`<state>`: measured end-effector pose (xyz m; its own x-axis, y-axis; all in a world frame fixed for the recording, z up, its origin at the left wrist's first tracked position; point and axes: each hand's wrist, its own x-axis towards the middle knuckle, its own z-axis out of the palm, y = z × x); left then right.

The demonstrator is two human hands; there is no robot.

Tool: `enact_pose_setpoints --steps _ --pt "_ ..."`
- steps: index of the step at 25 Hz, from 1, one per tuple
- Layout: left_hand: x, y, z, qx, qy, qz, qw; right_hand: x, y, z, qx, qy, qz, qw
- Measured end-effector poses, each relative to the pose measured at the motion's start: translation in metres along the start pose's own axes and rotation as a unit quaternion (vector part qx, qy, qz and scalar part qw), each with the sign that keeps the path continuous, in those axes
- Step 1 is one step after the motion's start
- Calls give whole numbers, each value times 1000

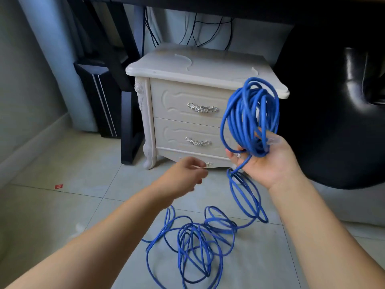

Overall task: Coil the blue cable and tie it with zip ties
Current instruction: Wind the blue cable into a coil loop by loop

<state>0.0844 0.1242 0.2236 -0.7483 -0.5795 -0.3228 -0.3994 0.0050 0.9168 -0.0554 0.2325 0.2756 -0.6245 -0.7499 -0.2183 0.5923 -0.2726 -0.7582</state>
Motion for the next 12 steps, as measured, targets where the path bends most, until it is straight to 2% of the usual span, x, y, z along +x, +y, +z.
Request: enact_pose_setpoints --steps 2,6,9,12 --pt "1 -4 6 30 -37 2 999 -3 1 1 51 -2 -6 999" --pt "-5 6 10 -43 -126 7 991 -5 3 7 98 -31 -28 994" --pt "-4 5 20 -88 -124 -14 988 -6 5 10 105 -56 -33 992" --pt "0 2 20 -187 -82 -41 978 -5 2 8 94 -34 -50 994"
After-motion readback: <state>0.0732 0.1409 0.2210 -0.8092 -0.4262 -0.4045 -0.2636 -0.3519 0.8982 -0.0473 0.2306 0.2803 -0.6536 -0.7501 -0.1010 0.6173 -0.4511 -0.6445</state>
